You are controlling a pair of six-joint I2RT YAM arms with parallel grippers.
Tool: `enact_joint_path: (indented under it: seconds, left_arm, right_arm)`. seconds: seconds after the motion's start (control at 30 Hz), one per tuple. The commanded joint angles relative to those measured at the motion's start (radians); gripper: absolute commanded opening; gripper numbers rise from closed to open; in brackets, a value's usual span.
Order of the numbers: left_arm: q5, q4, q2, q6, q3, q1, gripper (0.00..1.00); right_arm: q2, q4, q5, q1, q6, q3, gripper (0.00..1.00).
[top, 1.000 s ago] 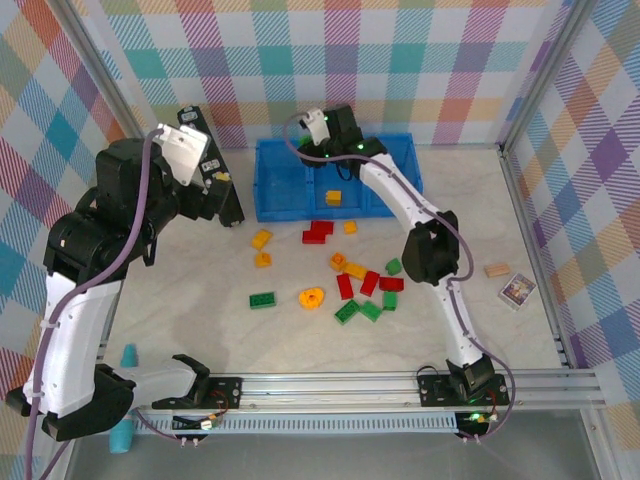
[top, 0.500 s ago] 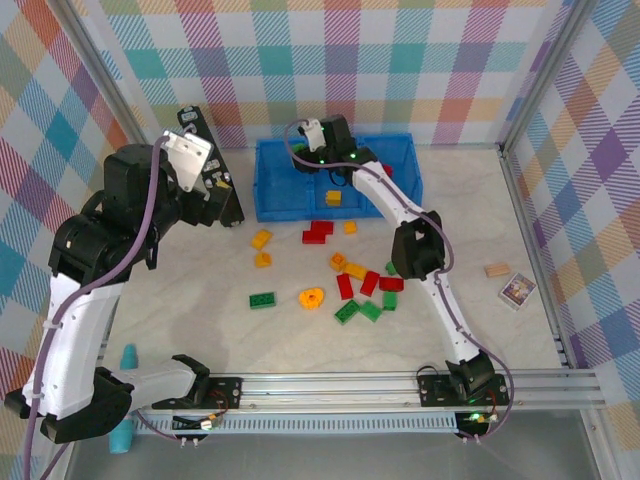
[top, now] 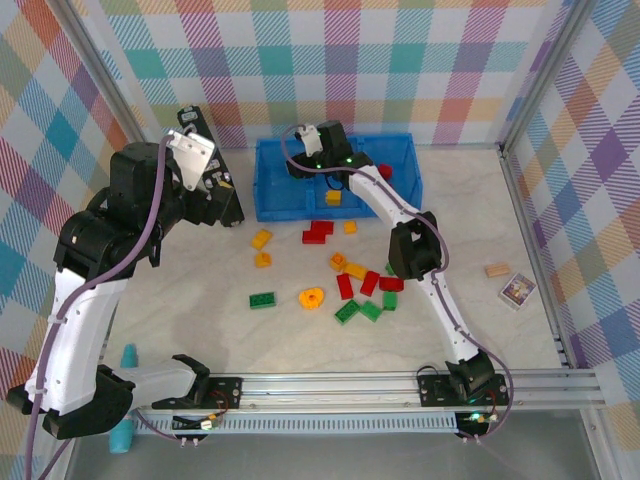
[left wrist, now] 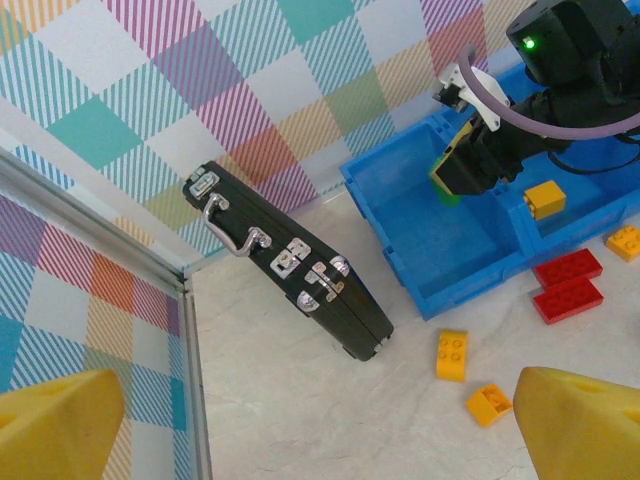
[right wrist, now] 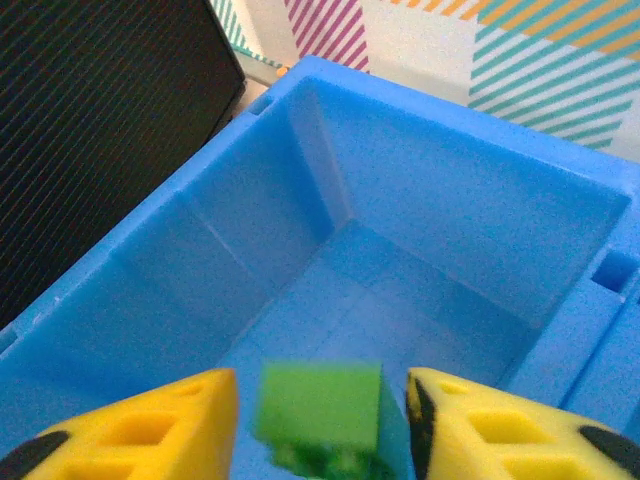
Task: Sort the legos into containers by color
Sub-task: Place the lego in the container, then pick up the lego from the center of the table.
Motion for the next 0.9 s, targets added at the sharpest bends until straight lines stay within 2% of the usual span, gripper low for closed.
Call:
enact_joint_path:
  seconds: [0.0, 0.17, 0.23, 0.33, 0.43, 0.53, 0.67, 0.73, 0.87]
  left_arm:
    - [-0.014, -0.017, 0.001, 0.003, 0.020, -0.012, 1.00]
    - [-0.006, -0.016, 0.006, -0.002, 0.025, -0.012, 1.00]
    - [-0.004, -0.025, 0.013, -0.012, 0.049, -0.012, 1.00]
    - [0.005, -0.031, 0.022, -0.021, 0.072, -0.012, 1.00]
    - [0.018, -0.029, 0.042, -0.023, 0.073, -0.012, 1.00]
    - [0.042, -0.034, 0.071, -0.035, 0.079, -0.012, 1.00]
    - [0.074, -0.035, 0.088, -0.047, 0.081, -0.012, 1.00]
    - [0.103, -0.038, 0.096, -0.055, 0.083, -0.011, 1.00]
    - [0.119, -0.039, 0.110, -0.063, 0.085, -0.011, 1.00]
  right_arm:
    - [0.010, -0.009, -0.014, 0.005, -0.019, 0.020, 0.55]
    - [-0.076, -0.112, -0.012, -0.001, -0.037, 0.019, 0.59]
    - [-0.174, -0.190, 0.044, -0.012, -0.031, -0.040, 0.60]
    - [-0.394, -0.253, 0.187, -0.031, 0.040, -0.273, 0.60]
    - [-0.606, -0.338, 0.331, -0.071, 0.232, -0.516, 0.61]
    - [-0.781, -0.413, 0.406, -0.120, 0.396, -0.739, 0.61]
    - [-0.946, -0.480, 0.363, -0.199, 0.581, -0.989, 0.69]
    - [-1.023, -0.441, 0.313, -0.229, 0.670, -1.153, 0.71]
    - [-1.068, -0.384, 0.196, -0.252, 0.826, -1.333, 0.73]
